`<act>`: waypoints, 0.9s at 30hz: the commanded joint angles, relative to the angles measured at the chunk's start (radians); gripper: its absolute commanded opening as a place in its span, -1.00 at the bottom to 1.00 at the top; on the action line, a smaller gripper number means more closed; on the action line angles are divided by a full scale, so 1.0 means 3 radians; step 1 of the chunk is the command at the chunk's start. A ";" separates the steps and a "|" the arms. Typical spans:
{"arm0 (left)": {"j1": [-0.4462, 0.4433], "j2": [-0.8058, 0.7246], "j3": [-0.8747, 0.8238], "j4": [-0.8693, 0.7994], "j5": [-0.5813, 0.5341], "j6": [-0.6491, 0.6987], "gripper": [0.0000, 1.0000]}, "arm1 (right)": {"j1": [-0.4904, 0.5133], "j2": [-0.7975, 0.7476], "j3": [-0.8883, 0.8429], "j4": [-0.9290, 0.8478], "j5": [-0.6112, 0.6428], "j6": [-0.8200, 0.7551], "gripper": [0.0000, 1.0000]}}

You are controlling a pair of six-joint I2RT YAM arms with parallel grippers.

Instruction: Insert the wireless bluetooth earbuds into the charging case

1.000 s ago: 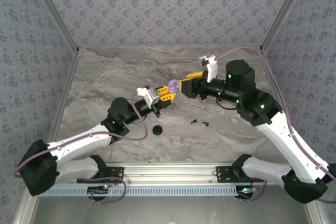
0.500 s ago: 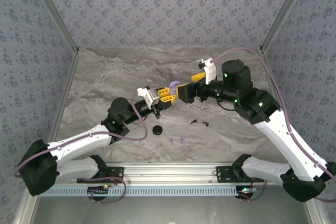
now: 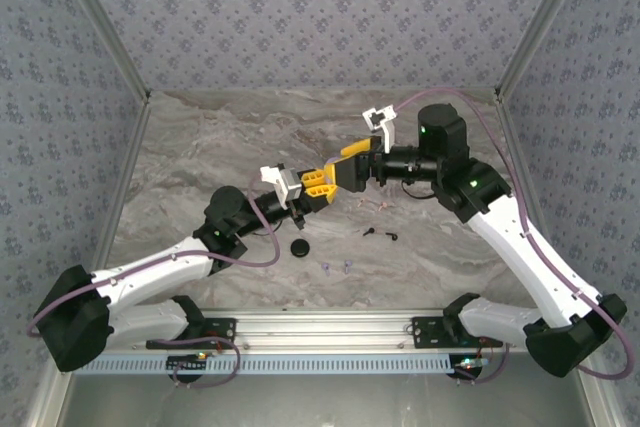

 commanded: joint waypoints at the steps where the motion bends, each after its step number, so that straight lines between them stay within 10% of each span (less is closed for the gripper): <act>1: -0.0021 0.0022 0.0090 0.0102 0.0011 -0.0051 -1.00 | 0.0002 -0.0030 -0.0006 0.0213 -0.0383 0.0163 1.00; 16: -0.0017 0.0169 0.0146 -0.0006 -0.0196 -0.0086 -1.00 | 0.0005 -0.0396 -0.0134 -0.0124 -0.0181 -0.0006 0.81; 27: 0.0238 0.0497 0.0543 -0.0985 -0.0393 -0.0572 -1.00 | -0.0015 -0.0810 -0.0349 -0.1083 0.2952 -0.0154 1.00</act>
